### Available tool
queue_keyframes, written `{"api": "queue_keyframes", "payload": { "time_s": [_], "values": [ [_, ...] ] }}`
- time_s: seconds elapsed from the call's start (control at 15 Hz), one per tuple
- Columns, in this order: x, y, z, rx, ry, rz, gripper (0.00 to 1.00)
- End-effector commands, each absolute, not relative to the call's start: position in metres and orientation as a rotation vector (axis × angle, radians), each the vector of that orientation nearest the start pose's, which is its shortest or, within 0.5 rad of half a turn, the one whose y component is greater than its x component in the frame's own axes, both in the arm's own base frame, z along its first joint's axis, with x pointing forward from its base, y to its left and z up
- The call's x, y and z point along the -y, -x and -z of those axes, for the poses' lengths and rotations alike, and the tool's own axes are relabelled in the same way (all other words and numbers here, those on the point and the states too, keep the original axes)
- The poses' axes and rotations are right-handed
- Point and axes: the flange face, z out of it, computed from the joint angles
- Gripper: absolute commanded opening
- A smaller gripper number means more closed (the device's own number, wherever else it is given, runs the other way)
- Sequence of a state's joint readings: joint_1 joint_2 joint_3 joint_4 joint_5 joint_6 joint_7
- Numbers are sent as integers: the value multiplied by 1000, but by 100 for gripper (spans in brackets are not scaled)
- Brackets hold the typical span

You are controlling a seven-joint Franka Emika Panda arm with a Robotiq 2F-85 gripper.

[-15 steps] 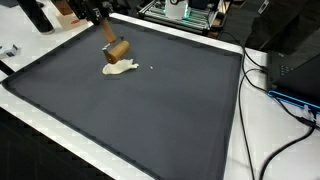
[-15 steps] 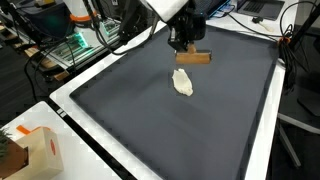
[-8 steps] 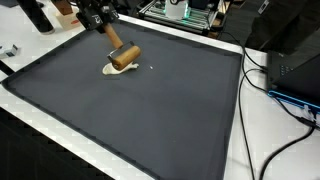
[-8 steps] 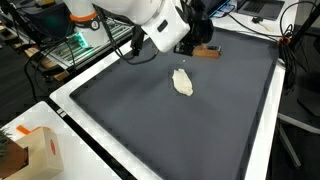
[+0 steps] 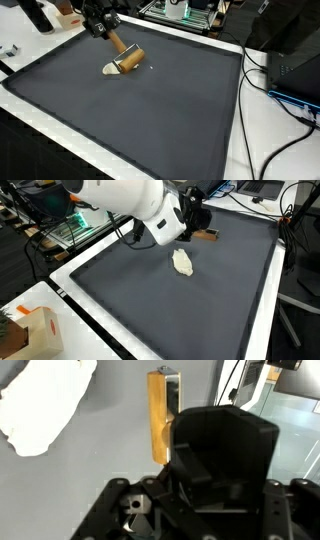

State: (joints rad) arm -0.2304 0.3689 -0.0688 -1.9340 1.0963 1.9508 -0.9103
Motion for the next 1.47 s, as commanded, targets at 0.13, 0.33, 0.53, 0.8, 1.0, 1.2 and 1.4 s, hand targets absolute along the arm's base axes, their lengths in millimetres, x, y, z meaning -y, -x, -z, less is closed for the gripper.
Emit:
{"api": "queue_keyframes", "payload": {
  "time_s": [0.13,0.33,0.53,0.8,1.0,1.2,1.4],
  "values": [
    [120,-591,-302,-97,2146,210,23],
    [119,-588,-298,-159,2147,177,23],
    [115,-587,-290,-211,2163,144,23],
    [110,-586,-281,-254,2191,121,23],
    [107,-586,-281,-269,2216,125,23],
    [102,-588,-282,-285,2245,136,23],
    [98,-590,-283,-298,2280,143,23]
  ]
}}
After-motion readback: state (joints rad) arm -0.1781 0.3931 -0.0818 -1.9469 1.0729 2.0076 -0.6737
